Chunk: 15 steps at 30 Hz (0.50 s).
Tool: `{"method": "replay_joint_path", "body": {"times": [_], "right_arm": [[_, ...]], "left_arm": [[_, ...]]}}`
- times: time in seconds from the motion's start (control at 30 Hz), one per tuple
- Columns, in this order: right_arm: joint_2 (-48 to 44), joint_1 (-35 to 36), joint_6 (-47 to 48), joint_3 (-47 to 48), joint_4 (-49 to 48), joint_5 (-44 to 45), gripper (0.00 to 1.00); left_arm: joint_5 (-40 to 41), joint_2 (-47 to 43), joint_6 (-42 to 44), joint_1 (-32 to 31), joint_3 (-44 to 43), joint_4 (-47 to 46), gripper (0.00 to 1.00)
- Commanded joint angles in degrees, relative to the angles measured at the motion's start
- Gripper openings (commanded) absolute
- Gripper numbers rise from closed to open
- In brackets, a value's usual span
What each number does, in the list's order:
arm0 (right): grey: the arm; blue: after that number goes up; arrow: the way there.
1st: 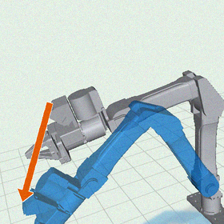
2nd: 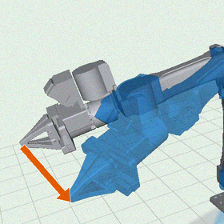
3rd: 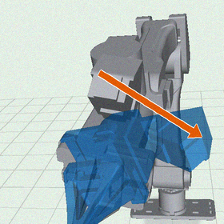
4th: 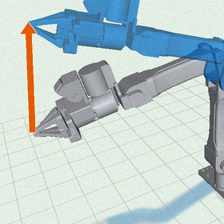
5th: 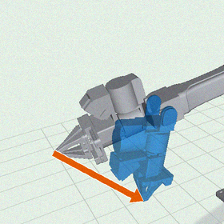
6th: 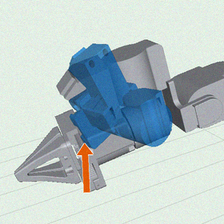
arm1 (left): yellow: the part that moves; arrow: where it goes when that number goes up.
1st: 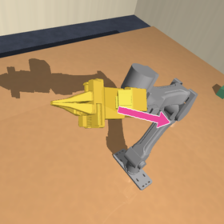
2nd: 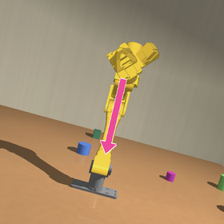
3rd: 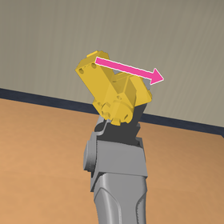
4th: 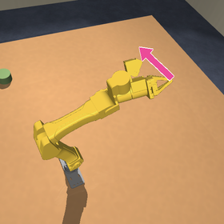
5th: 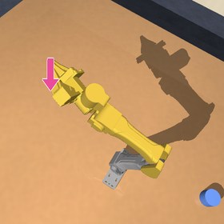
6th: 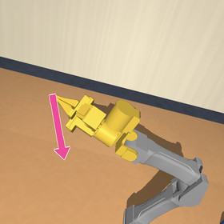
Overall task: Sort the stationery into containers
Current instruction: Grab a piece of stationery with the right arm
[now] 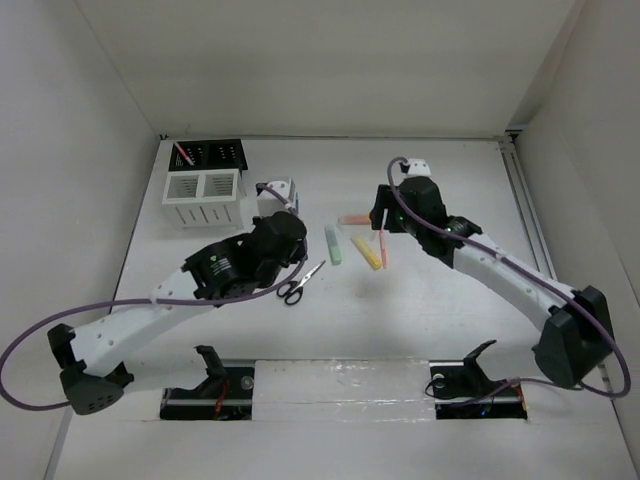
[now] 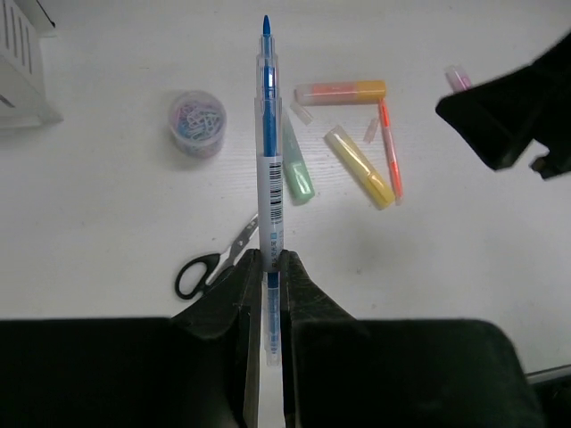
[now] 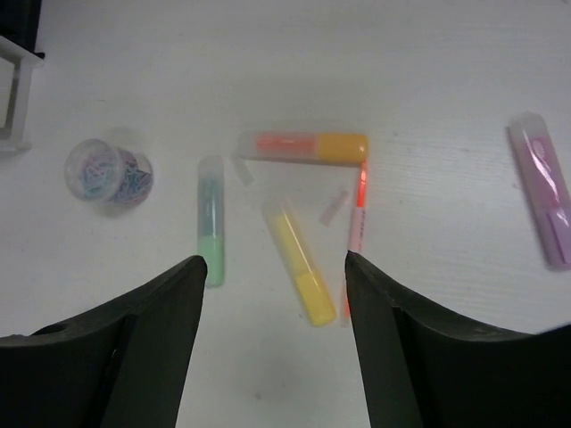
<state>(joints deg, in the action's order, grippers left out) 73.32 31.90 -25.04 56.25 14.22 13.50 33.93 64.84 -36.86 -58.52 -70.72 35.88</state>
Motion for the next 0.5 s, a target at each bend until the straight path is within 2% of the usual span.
{"method": "replay_joint_path", "body": {"times": [0.0,0.03,0.07,0.17,0.23,0.37,0.47], "right_arm": [[6.81,2.64,4.46,7.89,-6.32,-2.76,0.69],[9.27,3.16,5.69,12.17,-5.44,-3.38,0.64],[14.17,3.17,7.27,14.48,-3.95,-4.17,0.64],[22.18,3.69,8.68,21.44,-0.16,-6.19,0.54],[25.63,4.22,9.83,23.63,-0.16,-8.38,0.52],[33.28,6.15,12.9,30.75,4.33,-6.99,0.51],[36.54,6.16,14.92,31.38,4.85,-8.39,0.5]], "left_arm": [[0.78,-4.01,6.53,0.07,3.56,1.21,0.0],[0.78,-6.72,7.06,0.07,4.53,1.21,0.0],[0.78,-8.31,8.46,0.07,7.49,-1.22,0.0],[-0.62,-13.4,9.7,0.07,11.21,-5.19,0.0],[-1.93,-15.17,9.7,0.07,13.76,-6.43,0.0],[-0.8,-15.71,9.18,0.6,14.29,-6.43,0.0],[-0.8,-15.71,9.18,0.6,14.29,-6.43,0.0]]}}
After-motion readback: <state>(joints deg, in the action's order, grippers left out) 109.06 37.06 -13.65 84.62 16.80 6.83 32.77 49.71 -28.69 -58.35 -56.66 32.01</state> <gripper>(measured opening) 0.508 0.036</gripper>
